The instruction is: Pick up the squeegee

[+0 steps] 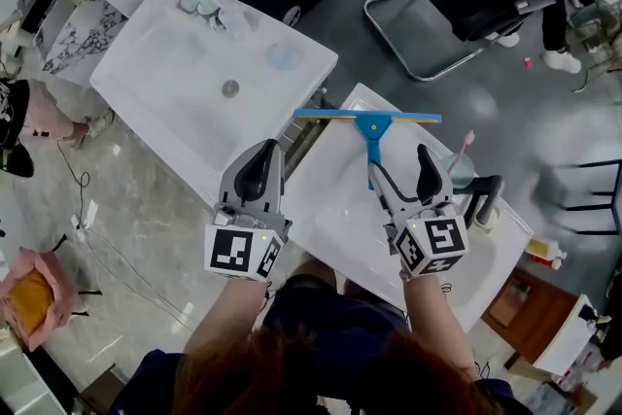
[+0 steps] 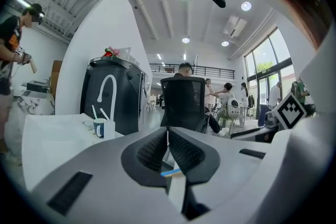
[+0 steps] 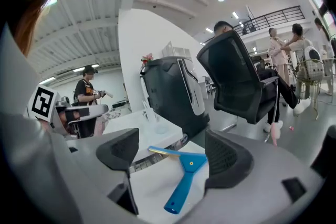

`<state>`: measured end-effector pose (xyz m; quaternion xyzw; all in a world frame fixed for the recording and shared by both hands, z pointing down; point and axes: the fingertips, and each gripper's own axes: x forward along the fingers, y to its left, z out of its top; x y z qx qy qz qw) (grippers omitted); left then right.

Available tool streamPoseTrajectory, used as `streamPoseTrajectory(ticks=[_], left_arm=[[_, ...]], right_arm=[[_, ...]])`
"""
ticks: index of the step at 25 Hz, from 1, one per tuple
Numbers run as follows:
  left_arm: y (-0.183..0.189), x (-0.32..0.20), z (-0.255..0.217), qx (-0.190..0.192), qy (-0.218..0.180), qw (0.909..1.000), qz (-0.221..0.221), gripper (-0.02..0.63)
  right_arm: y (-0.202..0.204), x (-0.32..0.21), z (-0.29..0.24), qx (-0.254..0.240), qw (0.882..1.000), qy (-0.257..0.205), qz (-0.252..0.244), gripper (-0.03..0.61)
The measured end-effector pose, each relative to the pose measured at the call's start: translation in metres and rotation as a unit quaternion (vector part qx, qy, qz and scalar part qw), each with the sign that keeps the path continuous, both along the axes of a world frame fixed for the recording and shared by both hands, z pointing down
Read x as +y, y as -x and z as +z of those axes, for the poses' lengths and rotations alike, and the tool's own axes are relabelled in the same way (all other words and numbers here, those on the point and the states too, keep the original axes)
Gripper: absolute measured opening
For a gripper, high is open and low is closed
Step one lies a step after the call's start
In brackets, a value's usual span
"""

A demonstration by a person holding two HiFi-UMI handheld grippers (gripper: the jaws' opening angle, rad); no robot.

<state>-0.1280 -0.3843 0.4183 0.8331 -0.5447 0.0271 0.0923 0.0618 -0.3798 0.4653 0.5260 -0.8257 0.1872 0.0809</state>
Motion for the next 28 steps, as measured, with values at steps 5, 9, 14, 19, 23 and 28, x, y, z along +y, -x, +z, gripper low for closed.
streamPoseTrajectory(ticks=[5, 9, 14, 19, 23, 28], left_arm=[[-0.008, -0.002, 0.023, 0.002, 0.02, 0.9998, 0.004, 0.025], [-0.009, -0.002, 0.036, -0.002, 0.037, 0.9993, 0.007, 0.025], [-0.009, -0.005, 0.049, -0.007, 0.052, 0.9986, 0.009, 0.025], [-0.006, -0.006, 0.055, -0.01, 0.058, 0.9983, 0.007, 0.025], [-0.006, -0.008, 0.057, -0.012, 0.06, 0.9981, 0.006, 0.025], [-0.007, -0.006, 0.059, -0.014, 0.061, 0.998, 0.005, 0.025]], right_arm=[[0.002, -0.018, 0.065, 0.021, 0.998, 0.056, -0.001, 0.396], [0.007, -0.025, 0.112, 0.039, 0.994, 0.107, -0.006, 0.396], [0.009, -0.032, 0.151, 0.061, 0.988, 0.142, 0.003, 0.377], [0.009, -0.03, 0.174, 0.074, 0.984, 0.161, 0.011, 0.321], [0.009, -0.027, 0.186, 0.066, 0.982, 0.178, 0.015, 0.287], [0.01, -0.025, 0.189, 0.059, 0.982, 0.18, 0.017, 0.235]])
